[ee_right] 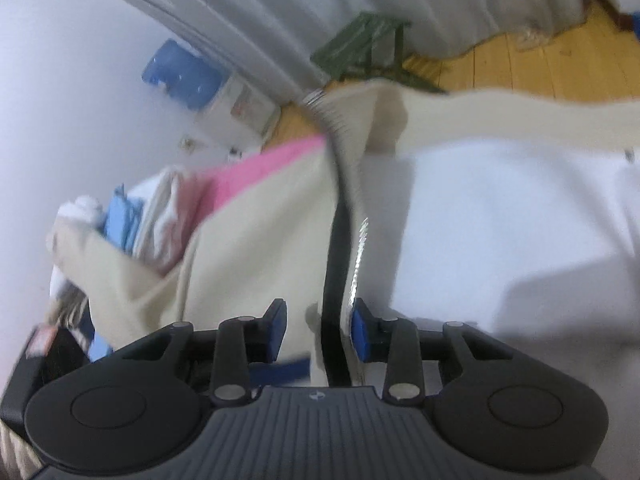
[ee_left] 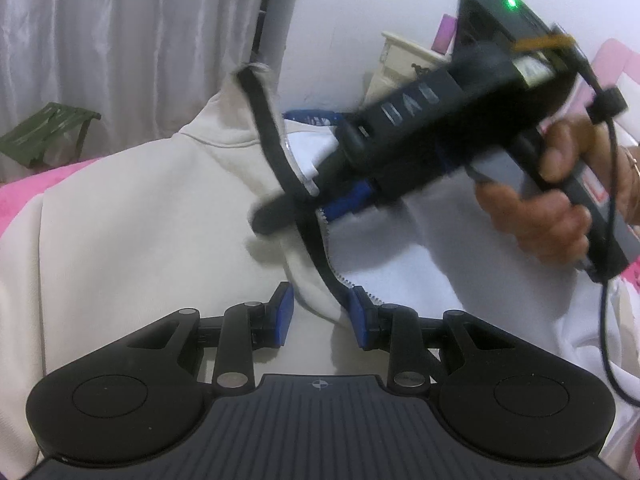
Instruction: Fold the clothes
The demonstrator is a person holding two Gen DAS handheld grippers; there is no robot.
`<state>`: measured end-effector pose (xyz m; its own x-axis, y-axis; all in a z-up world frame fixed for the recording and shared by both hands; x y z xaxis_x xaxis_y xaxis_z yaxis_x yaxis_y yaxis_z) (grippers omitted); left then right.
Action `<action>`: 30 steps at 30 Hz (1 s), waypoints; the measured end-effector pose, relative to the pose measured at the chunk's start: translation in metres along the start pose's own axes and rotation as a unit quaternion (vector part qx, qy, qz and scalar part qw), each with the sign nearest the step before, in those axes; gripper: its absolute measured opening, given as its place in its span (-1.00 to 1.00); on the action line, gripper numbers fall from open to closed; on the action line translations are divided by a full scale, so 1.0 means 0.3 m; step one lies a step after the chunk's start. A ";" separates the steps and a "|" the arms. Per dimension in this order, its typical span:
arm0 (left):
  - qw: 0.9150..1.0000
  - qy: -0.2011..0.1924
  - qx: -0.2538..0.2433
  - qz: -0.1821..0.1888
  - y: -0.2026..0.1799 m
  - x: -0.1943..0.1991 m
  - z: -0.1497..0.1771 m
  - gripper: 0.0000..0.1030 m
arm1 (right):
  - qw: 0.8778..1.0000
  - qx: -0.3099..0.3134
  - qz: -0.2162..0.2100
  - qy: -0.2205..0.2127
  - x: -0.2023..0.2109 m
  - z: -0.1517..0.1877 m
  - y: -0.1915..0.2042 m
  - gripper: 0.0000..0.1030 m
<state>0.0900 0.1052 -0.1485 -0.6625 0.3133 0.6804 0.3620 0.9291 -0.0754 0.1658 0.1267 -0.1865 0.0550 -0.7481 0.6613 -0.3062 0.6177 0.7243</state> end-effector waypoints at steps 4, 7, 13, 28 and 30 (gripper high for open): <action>1.000 -0.002 -0.002 0.002 0.005 -0.004 -0.001 -0.41 | 1.000 -0.014 -0.008 0.013 0.016 0.032 -0.032 -0.50; 1.000 -0.002 -0.002 0.002 0.008 -0.006 -0.002 -0.41 | 1.000 -0.008 -0.019 0.009 0.031 0.032 -0.031 -0.82; 1.000 -0.004 -0.002 0.000 0.005 -0.007 -0.001 -0.40 | 0.999 0.032 -0.010 -0.012 0.059 0.051 -0.001 -0.92; 0.995 0.001 -0.099 -0.013 -0.111 0.022 0.012 -0.40 | 0.916 0.287 0.272 -0.066 -0.003 0.126 0.045 -0.60; 0.992 0.005 -0.123 -0.024 -0.128 0.012 0.029 -0.40 | 0.908 0.290 0.291 -0.077 0.024 0.112 0.048 -0.56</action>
<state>0.0680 0.0723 -0.1494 -0.6767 0.2668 0.6862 0.4804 0.8663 0.1369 0.1299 0.1222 -0.1779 -0.3972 -0.3876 0.8319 -0.6919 0.7219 0.0060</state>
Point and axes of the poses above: each gripper's, at about its wrist camera, not at the fingertips, and x roughly against the way its jaws point, y to its left, z to its underside, the point moved 9 cm from there along -x, roughly the way its jaws point, and after that the axes turned 12 degrees about -x, right-handed, at the moved point
